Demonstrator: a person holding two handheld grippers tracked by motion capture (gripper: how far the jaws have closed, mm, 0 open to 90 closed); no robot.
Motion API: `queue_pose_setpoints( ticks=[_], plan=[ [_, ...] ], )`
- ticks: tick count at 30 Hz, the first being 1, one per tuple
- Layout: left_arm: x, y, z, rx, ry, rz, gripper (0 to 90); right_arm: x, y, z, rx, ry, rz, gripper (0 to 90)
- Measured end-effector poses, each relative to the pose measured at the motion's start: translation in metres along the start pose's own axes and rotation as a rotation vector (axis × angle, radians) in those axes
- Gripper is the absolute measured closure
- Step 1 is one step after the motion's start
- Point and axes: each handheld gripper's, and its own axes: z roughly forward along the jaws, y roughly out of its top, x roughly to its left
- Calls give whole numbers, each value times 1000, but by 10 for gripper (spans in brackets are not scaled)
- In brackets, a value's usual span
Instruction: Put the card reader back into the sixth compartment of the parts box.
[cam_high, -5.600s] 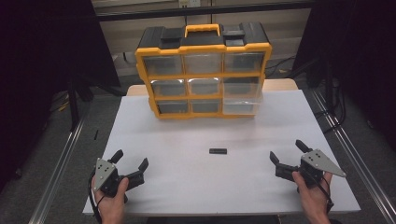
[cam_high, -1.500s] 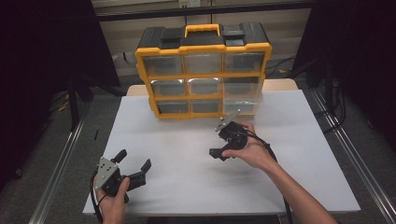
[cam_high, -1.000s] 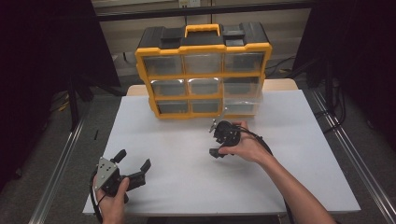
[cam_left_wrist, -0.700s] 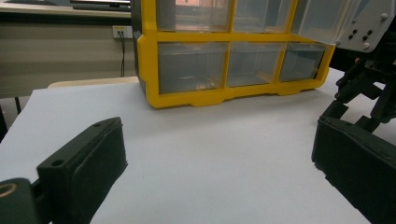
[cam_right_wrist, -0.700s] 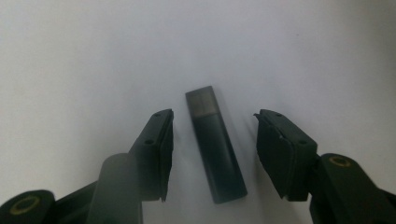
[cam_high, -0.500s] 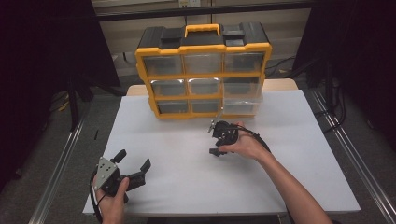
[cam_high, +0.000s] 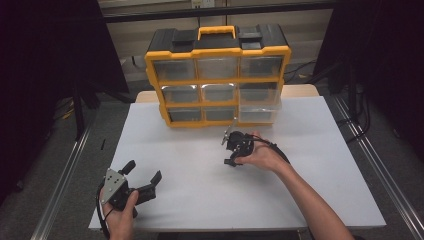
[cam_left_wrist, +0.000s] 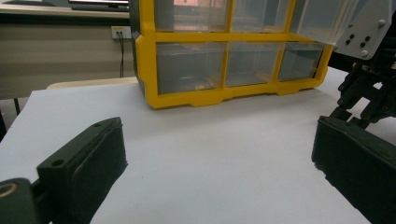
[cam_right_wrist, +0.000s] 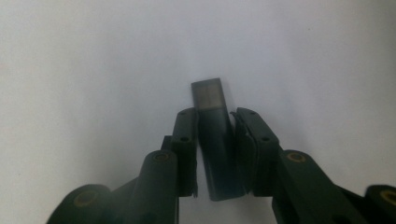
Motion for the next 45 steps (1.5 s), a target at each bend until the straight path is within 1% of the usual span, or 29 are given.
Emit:
queue_pose_setpoints(
  ticks=[1, 2, 4, 5, 6, 14, 15, 16, 18, 19, 23, 24, 25, 29, 31, 33, 37, 38, 45],
  plan=[
    [0, 0, 0, 1, 0, 1, 29, -1, 0, -1, 10, 3, 8, 735],
    [0, 0, 0, 1, 0, 0, 29, -2, 0, 0, 0, 7, 11, 736],
    [0, 0, 0, 2, 1, 2, 29, -2, 0, 0, 4, 14, 16, 738],
    [0, 0, 0, 2, 0, 2, 29, -2, 0, 0, 3, 9, 9, 738],
    [0, 0, 0, 2, 2, 3, 29, -1, 0, 0, 5, 2, 12, 738],
    [2, 0, 0, 2, 3, 1, 29, -1, -1, -1, -12, 8, 12, 738],
    [2, 0, 0, 3, 4, -1, 29, 0, -1, -2, -13, 6, 27, 738],
    [2, 0, 0, 4, 4, 0, 30, -1, -2, -4, -34, 21, 20, 738],
    [1, 0, 0, 0, 6, 1, 30, 0, -2, -6, -37, 17, 27, 738],
    [1, 0, -1, 0, 6, 0, 30, 1, -2, -7, -50, 19, 25, 738],
    [1, 0, 0, 0, 7, -1, 30, 3, -2, -13, -72, 11, 15, 738],
    [1, 0, 0, 2, 9, 0, 29, 3, -3, -14, -85, 12, 20, 739],
    [1, 0, 0, 7, 5, 0, 29, 3, -3, -15, -85, 16, 23, 738],
    [1, -1, 0, 11, 2, -1, 30, 3, -7, -18, -115, 14, 37, 738],
    [2, -1, 0, 14, 4, 3, 30, 3, -7, -21, -148, 10, 38, 738],
    [2, 0, -1, 8, 5, 0, 30, 4, -7, -24, -168, 9, 42, 738],
    [2, -1, 0, 8, 7, -2, 29, 6, -11, -30, -199, 3, 48, 738],
    [2, -1, 0, 10, 4, -8, 29, 6, -12, -31, -202, 0, 49, 738],
    [3, -1, 0, 6, 10, -4, 29, 8, -22, -36, -250, -12, 62, 738]
  ],
)
